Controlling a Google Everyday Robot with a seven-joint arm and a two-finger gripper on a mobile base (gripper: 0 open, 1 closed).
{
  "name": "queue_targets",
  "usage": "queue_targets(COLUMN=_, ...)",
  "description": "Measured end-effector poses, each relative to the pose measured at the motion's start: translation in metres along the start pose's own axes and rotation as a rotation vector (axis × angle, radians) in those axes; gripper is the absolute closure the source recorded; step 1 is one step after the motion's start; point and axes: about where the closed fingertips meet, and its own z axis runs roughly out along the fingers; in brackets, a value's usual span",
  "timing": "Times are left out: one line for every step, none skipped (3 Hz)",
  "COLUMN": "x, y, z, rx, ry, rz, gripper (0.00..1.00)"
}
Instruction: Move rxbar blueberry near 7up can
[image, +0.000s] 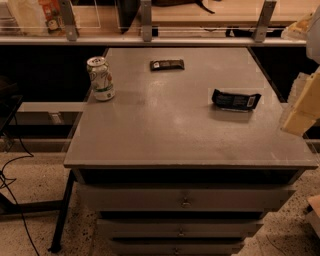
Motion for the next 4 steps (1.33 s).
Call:
queue_targets(x=-0.002, y=-0.002, z=-0.002, rx=0.007, ry=0.003, rz=-0.003, gripper=0.00)
queue_targets(x=-0.003, y=-0.019, z=0.007, rx=0.013, ry=0.025, rz=-0.021, gripper=0.00)
queue_targets(x=-0.003, y=-0.046, z=0.033, rx=0.002, ry=0.064, rz=-0.045, gripper=0.00)
queue_targets(x=-0.004, y=-0.070, z=0.064, rx=-0.025, ry=0.098, rz=-0.075, gripper=0.00)
